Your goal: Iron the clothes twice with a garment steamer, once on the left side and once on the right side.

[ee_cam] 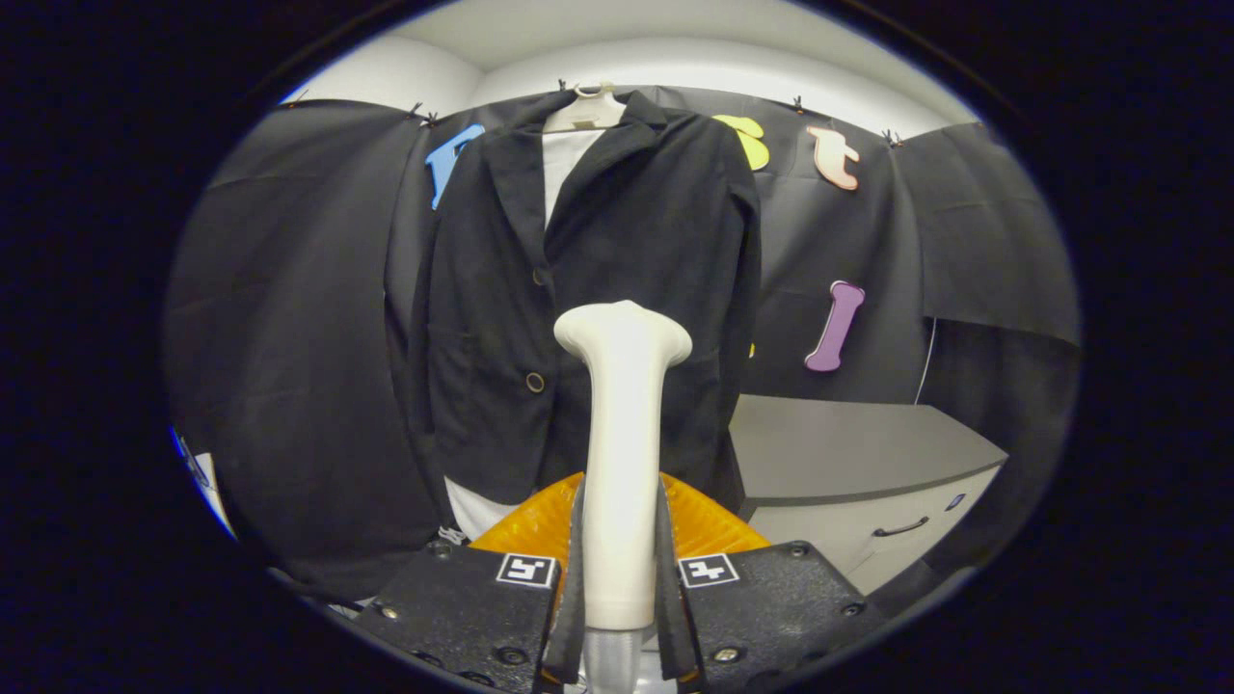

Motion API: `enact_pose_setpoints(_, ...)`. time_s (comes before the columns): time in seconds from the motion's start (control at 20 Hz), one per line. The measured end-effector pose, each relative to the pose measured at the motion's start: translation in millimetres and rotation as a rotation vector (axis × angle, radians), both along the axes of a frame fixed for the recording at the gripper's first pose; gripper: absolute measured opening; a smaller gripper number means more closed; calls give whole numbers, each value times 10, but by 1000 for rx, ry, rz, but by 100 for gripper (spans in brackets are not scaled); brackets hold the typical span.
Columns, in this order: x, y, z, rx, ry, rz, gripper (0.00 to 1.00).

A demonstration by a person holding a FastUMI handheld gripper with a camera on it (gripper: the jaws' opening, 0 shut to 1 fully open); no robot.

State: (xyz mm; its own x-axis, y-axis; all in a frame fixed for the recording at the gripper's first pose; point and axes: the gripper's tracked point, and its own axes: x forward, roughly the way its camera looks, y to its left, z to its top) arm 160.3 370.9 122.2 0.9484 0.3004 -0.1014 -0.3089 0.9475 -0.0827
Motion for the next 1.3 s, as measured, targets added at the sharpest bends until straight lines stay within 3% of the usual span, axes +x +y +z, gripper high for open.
enact_pose_setpoints(0.45, -90, -77, -928, -65, 140, -16, 33)
enact_pose_setpoints(0.9, 10, -124, -1487, -99, 248, -28, 33)
enact_pose_setpoints(1.1, -42, -85, -1341, -111, 234, -13, 33)
enact_pose_setpoints(1.3, -299, 53, -684, -87, 110, 39, 33)
